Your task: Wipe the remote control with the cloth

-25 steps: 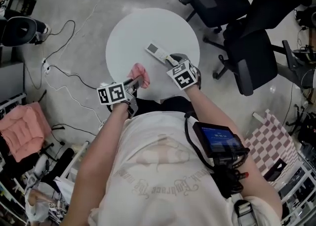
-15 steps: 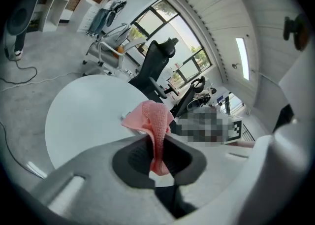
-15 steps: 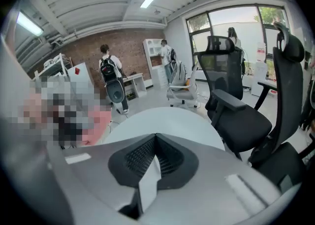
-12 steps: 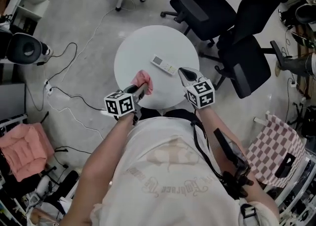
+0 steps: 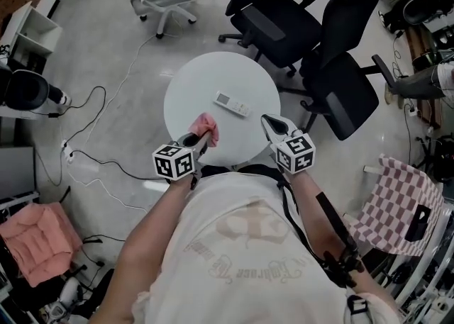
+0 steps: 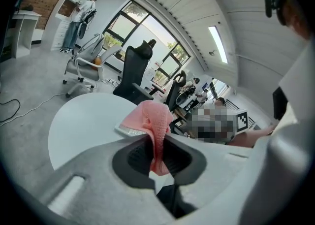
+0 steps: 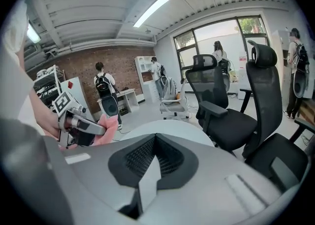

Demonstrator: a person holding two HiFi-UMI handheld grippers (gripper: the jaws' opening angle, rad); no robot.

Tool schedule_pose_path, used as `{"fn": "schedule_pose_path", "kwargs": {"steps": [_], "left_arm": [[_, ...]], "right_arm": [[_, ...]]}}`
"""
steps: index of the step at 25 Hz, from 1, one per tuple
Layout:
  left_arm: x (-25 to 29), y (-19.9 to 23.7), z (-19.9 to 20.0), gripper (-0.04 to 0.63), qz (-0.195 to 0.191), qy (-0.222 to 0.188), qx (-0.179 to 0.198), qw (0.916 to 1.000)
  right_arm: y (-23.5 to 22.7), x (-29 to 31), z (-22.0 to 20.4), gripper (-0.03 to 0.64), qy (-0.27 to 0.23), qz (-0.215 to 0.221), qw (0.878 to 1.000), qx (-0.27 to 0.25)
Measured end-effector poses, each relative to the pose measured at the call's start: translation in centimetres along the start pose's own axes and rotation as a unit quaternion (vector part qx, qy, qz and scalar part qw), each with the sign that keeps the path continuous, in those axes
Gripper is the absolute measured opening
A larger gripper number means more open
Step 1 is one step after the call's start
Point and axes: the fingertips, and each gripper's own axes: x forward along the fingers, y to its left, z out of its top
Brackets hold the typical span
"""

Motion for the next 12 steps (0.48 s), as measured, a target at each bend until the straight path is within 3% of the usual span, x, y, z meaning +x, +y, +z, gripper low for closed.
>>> {"fn": "schedule_pose_path", "kwargs": {"steps": [12], "left_arm": [[2.4,0.9,1.9,0.026,-0.022,0.001,0.03,0.9993]], "right_arm": [[-1.0,1.3,0.5,0.006,-0.016,-0.012,1.0,-0.003]]}}
